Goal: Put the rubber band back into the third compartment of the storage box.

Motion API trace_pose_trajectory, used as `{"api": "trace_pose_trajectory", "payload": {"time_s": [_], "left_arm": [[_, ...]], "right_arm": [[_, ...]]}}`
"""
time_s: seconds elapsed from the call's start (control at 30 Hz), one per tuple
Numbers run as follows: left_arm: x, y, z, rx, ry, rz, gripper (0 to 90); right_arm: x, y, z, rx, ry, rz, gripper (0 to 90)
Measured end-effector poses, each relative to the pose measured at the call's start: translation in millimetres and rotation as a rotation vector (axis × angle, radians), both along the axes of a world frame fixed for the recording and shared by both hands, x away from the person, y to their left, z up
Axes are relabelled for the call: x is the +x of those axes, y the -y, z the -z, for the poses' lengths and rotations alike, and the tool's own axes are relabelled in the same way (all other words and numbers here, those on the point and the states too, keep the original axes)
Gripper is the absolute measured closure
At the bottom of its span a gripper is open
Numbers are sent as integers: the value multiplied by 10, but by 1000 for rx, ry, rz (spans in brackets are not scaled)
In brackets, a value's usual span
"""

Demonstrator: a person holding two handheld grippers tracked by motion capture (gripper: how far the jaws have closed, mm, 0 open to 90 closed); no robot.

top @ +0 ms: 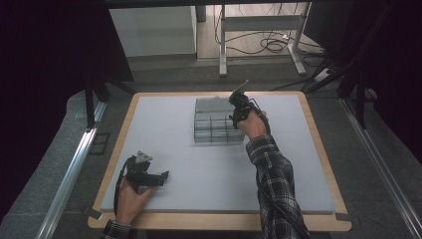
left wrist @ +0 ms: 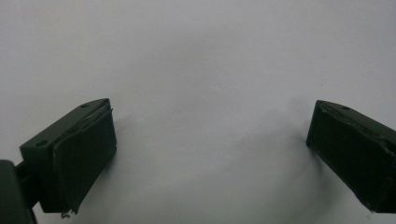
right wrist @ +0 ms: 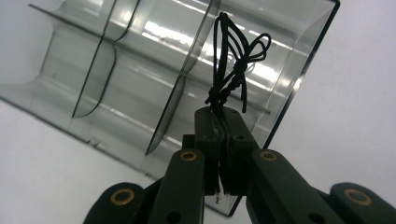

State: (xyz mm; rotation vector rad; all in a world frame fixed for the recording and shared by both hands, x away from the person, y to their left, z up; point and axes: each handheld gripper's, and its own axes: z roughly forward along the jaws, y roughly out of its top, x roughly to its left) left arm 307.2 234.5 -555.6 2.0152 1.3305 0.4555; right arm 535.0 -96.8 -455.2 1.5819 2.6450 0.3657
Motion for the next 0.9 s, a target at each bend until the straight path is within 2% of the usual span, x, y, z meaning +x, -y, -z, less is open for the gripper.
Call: {"api": "trace_pose_trajectory", "payload": {"time_s": [0.37,0.5,0.67,0.9], "left_arm": [[0,-6,-3,6,-3,5,14],[0,-6,-3,5,-3,5,14],[0,-6,-3,5,-2,5,14],[0,1,1,-2,1,-1,14]], "right_arm": [[162,-19,102,-5,39,12,855],[194,-21,116,-11,39,12,852],[234,-32,149,-18,56,12,740],[211,-38,74,-15,80,-7,667]]}}
